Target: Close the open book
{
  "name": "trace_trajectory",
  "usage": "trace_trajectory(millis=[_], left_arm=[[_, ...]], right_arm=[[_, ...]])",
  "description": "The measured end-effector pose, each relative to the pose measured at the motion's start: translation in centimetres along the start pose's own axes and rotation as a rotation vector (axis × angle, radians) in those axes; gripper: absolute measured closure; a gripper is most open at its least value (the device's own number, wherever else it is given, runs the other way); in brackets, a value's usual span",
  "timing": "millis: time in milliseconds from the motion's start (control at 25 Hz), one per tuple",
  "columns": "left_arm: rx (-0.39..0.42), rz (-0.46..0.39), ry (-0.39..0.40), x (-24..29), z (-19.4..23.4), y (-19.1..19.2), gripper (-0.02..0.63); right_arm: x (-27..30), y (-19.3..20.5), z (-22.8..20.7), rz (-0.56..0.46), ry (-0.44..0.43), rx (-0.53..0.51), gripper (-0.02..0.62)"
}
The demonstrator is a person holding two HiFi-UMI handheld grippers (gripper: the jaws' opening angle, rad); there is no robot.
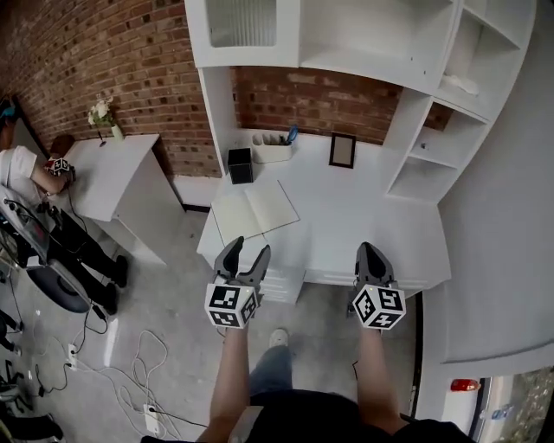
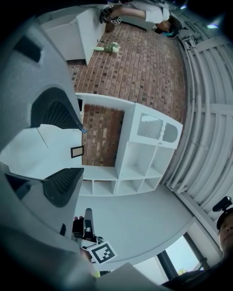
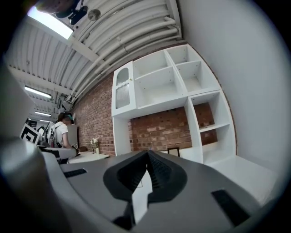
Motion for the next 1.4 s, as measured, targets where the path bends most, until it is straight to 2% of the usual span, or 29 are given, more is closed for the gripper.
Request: trace_trajectory(millis=[240, 440, 1080, 1160, 1240, 1400], left_arm=[[0.008, 0.046, 0.006, 6.7, 4.9, -1.0, 0.365], [0.003, 0.054, 0.025, 10.7, 7.6, -1.9, 0.365], [-0.018, 0.090, 0.020, 15.5, 9.1, -2.3, 0.367], [0.007, 0.107, 0.013, 16.3, 9.1, -1.9, 0.367], [0.068, 0.156, 0.002, 17.2, 8.9, -1.5, 0.367], [0.240, 0.338, -0.043, 19.4, 8.3, 0.5, 0.367]], right_arm=[[8.6, -1.3, -0.3, 0.013, -0.006, 0.018, 0.597], [13.4, -1.9, 0.0, 0.031, -0.010, 0.024, 0.597], [18.6, -4.3, -1.4, 0.059, -0.030, 0.003, 0.597], [19.2, -4.3, -1.7, 0.069, -0.038, -0.001, 0.597], [19.6, -4.0, -1.8, 0.083, -0.046, -0.001, 0.597], [20.3, -2.8, -2.2, 0.123, -0.066, 0.000, 0.597]])
Point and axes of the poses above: the fingertips, and each gripper's own axes: x forward along the fingers, z to its left, y out of its underside, the point moved 10 cm from there along -x, backward along the fingers, and after that the axes turned 11 degrees about z, right-handed, at the moved point
